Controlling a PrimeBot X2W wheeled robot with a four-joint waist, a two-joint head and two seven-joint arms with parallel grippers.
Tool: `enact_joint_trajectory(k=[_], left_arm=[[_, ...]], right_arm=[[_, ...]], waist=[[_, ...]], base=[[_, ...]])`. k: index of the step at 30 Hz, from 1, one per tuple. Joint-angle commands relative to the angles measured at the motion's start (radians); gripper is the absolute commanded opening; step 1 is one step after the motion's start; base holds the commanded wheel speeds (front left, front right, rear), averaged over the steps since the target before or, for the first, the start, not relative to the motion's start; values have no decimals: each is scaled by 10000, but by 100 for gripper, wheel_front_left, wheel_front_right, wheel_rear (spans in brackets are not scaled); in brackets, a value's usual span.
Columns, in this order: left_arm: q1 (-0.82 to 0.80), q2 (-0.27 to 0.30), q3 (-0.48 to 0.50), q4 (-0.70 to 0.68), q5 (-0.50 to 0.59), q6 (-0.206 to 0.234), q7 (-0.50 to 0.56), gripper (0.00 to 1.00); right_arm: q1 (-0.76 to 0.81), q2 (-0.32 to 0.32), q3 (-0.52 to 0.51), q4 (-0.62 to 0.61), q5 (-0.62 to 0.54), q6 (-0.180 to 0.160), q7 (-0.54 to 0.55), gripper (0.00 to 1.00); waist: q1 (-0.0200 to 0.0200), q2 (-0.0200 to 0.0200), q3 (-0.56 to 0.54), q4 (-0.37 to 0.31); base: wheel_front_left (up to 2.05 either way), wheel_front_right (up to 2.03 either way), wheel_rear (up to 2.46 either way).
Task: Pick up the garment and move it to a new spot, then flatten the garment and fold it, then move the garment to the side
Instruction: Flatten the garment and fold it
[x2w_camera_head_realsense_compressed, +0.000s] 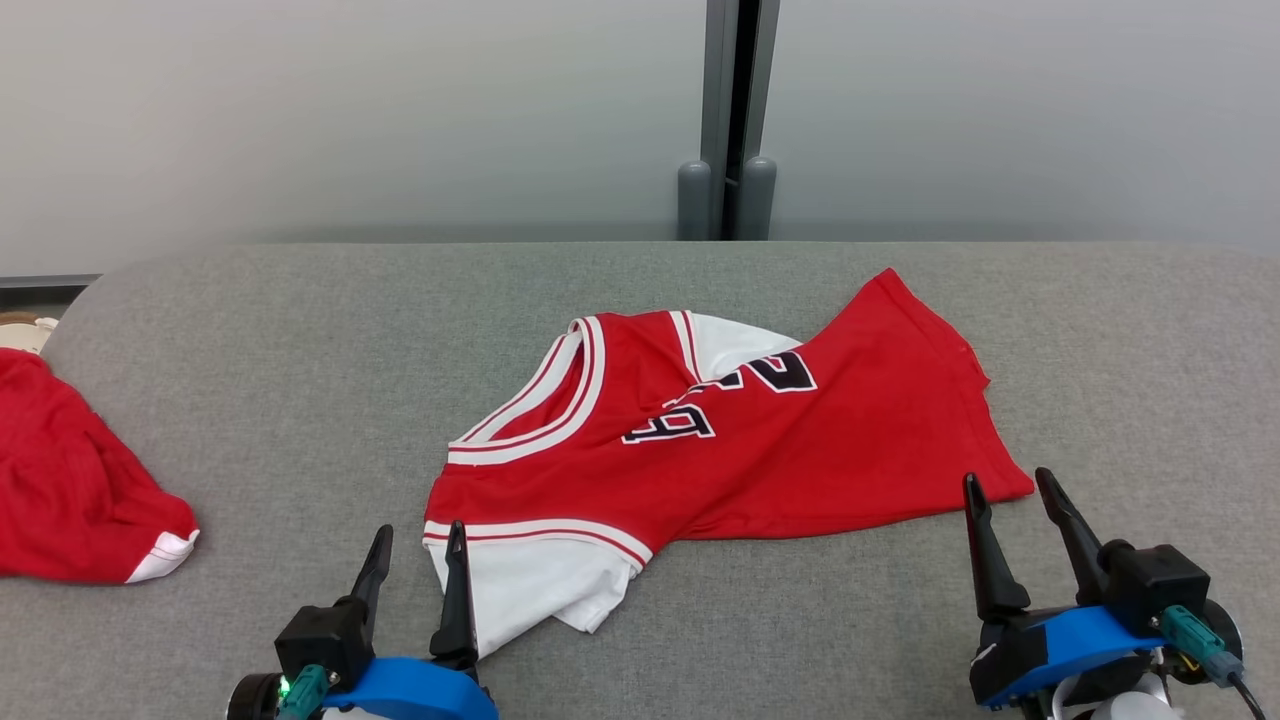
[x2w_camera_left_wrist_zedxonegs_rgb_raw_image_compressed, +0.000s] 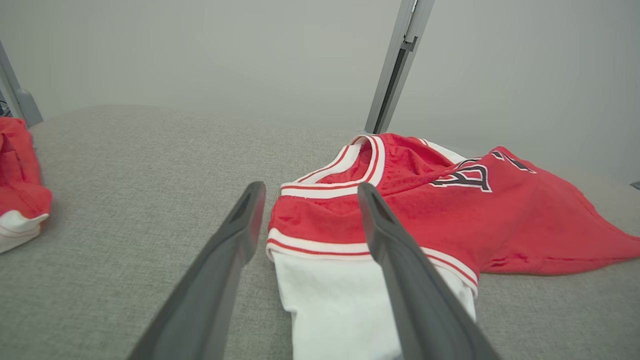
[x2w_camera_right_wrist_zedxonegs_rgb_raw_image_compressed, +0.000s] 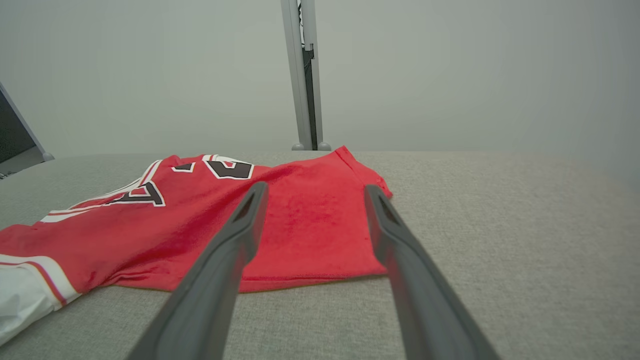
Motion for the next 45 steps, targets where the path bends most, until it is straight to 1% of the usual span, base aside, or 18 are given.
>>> enact_joint_trajectory(k=[1,5,7,11,15,17,19,28,29,30,31,32,33,38,42,43,45], left_arm=[[21,-7,20,-35,78,-1,-47,100],[148,25,-28,-19,88,2,-1,100],[232,89,-106,19,37,-59,232,100],[595,350,-282,-7,-142,-277,1294,100],[949,584,-517,-314,-375,-500,2443,100],[1017,688,-535,-411,-439,-512,2818,100],[1022,686,-564,-506,-489,-509,3021,100],[675,524,-845,-471,-879,-903,3356,100],[656,533,-879,-443,-854,-934,3380,90],[649,534,-897,-417,-845,-933,3361,60],[630,529,-922,-390,-850,-943,3338,36],[588,514,-944,-391,-860,-967,3283,4],[542,499,-952,-399,-863,-974,3218,0],[365,530,-843,-635,-766,-860,2652,0],[132,591,-763,-947,-662,-822,2137,0],[50,602,-756,-1118,-606,-797,1967,0],[-17,598,-755,-1270,-618,-788,1867,0]], right_arm=[[-21,10,2,25,-19,1,-44,100],[-66,10,-39,46,-51,1,-47,100],[-86,10,-56,51,-64,1,-48,100],[-117,11,-97,111,-85,1,-48,100],[-173,11,-173,210,-102,1,-49,100],[-209,11,-176,255,-112,1,-49,100],[-260,11,-153,300,-96,1,-49,100],[-405,10,-262,589,-155,1,-46,100],[-428,10,-297,622,-177,1,-46,100],[-441,10,-333,659,-178,1,-46,100],[-444,10,-357,710,-198,1,-46,100],[-455,10,-429,773,-209,1,-46,100],[-491,10,-521,874,-233,1,-44,100],[-1100,5,-1507,1520,-872,1,251,100],[-1818,1,-2495,2251,-1391,1,930,100],[-2179,7,-2892,2655,-1771,1,1359,100],[-2527,7,-3172,3085,-2027,1,1842,100]], waist=[[1,-1,20,25],[1,-1,86,72],[1,-1,138,87],[1,-1,271,114],[1,-1,420,152],[1,-1,471,155],[1,-1,508,135],[1,-1,692,-28],[1,-1,709,-43],[1,-1,728,-55],[1,-1,746,-62],[1,-1,767,-61],[1,-1,792,-50],[1,-1,939,103],[1,-1,1093,318],[1,-1,1178,417],[1,-1,1273,504]], base=[[0,0,0],[0,0,0],[0,0,0],[0,0,0],[0,0,0],[0,0,0],[0,0,0],[0,0,0],[0,0,0],[0,0,0],[0,0,0],[0,0,0],[0,0,0],[0,0,0],[0,0,0],[0,0,0],[0,0,0]])
